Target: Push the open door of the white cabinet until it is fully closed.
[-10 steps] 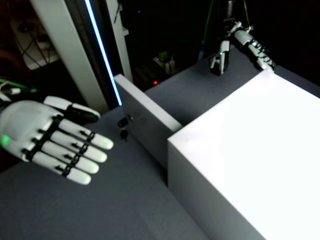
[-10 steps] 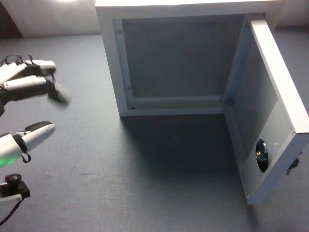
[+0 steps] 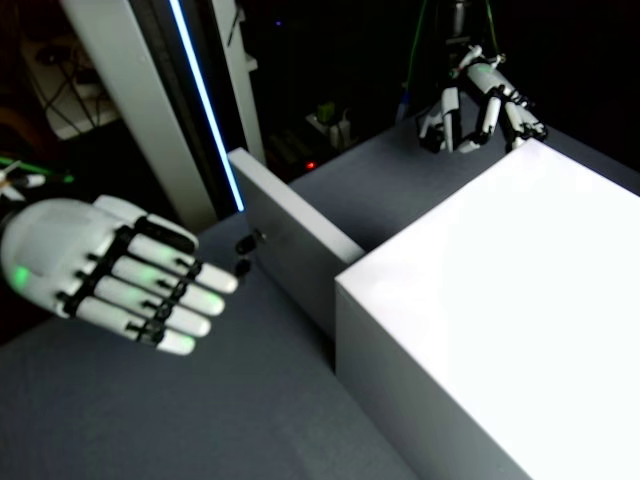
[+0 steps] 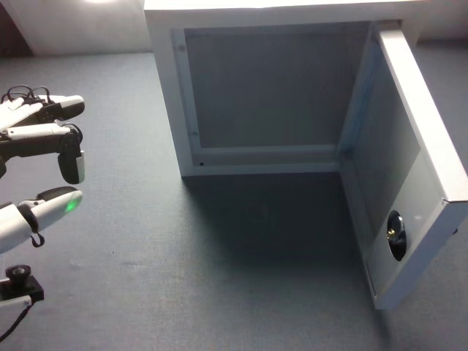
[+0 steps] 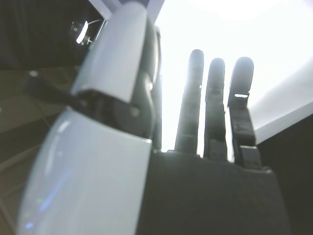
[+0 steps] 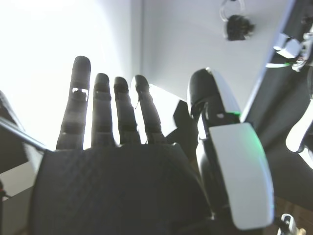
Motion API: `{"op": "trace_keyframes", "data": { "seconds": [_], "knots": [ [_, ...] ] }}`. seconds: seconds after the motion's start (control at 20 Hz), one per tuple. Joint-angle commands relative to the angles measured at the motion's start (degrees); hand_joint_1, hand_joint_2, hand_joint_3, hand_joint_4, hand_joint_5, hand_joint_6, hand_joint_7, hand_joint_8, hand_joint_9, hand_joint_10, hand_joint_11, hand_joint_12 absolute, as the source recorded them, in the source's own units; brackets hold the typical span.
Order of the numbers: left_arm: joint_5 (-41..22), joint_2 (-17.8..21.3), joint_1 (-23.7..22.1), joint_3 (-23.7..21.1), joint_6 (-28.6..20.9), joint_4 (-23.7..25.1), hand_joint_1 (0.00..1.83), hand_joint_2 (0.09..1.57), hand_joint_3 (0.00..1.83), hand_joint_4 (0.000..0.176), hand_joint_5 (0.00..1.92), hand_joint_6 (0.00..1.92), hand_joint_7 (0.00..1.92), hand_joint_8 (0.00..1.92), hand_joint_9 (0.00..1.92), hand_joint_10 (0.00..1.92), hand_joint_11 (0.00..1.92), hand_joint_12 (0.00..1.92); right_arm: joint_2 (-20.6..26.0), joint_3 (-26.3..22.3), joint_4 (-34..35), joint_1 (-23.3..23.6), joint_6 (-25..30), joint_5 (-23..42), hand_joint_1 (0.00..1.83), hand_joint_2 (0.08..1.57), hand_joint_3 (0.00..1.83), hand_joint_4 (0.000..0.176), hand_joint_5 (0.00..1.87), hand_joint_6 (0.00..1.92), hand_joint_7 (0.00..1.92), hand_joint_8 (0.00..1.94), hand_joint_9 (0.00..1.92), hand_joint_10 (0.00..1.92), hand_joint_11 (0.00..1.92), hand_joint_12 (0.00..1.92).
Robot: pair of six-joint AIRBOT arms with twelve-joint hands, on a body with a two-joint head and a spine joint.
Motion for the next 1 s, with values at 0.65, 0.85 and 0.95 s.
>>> {"op": "trace_keyframes", "data": {
  "seconds": [0.65, 0.85, 0.95],
  "knots": [
    [-6.72, 0.41, -0.04, 0.20, -0.49, -0.93, 0.82, 1.31, 0.00, 0.176, 0.61, 1.52, 0.22, 0.21, 0.00, 0.60, 0.00, 1.22, 0.87, 0.58, -4.95, 2.21, 0.18, 3.69, 0.49, 1.33, 0.00, 0.000, 0.25, 0.00, 0.16, 0.00, 0.04, 0.41, 0.00, 1.18],
    [-5.86, 0.41, -0.04, 0.13, 0.22, -1.36, 0.58, 0.94, 0.00, 0.056, 0.02, 0.06, 0.01, 0.01, 0.00, 0.02, 0.00, 0.09, 0.85, 0.63, -4.99, 2.35, 0.18, 3.33, 0.50, 1.32, 0.00, 0.000, 0.24, 0.00, 0.15, 0.00, 0.03, 0.40, 0.00, 1.20],
    [-5.62, 0.42, -0.05, 0.17, 0.53, -1.67, 0.47, 0.98, 0.01, 0.031, 0.00, 0.00, 0.00, 0.00, 0.00, 0.00, 0.00, 0.00, 0.81, 0.71, -4.99, 2.45, 0.18, 3.09, 0.52, 1.32, 0.00, 0.000, 0.23, 0.00, 0.15, 0.00, 0.03, 0.41, 0.00, 1.21]
  ]
}}
